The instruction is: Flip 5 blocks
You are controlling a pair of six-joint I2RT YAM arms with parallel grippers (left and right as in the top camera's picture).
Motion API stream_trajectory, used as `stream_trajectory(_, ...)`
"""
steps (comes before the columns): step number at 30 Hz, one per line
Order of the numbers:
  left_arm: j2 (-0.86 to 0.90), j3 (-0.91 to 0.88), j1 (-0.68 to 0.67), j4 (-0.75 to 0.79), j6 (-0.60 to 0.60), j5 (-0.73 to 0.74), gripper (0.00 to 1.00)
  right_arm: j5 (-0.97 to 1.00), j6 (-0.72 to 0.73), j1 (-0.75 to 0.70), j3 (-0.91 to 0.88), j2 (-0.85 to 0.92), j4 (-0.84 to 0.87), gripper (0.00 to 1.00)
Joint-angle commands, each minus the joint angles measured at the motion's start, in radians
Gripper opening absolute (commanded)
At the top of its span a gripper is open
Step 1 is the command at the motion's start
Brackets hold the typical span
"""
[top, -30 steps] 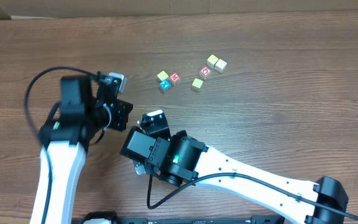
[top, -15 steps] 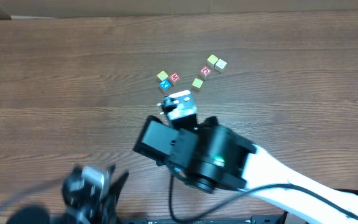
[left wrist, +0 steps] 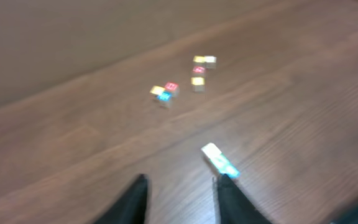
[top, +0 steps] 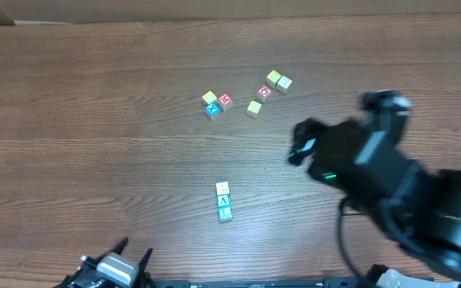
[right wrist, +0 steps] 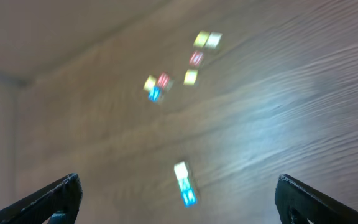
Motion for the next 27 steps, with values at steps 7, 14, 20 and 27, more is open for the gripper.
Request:
stream_trajectory(7,0.003,0.012,-0.008,0.018,0.013,-0.108,1.0,0.051,-0.022,-0.137,0.026,-0.06,0.002,1.0)
stream_trajectory(14,0.003,0.011,-0.007,-0.039,0.013,-0.105,1.0,0.051,-0.022,-0.137,0.025,-0.056,0.002,1.0)
stream_trajectory(20,0.003,0.011,-0.007,-0.039,0.013,-0.105,1.0,0.051,-0.022,-0.137,0.025,-0.056,0.002,1.0)
stream_trajectory(27,0.003,0.011,-0.007,-0.04,0.013,-0.093,1.0,0.051,-0.022,-0.137,0.025,-0.056,0.002,1.0)
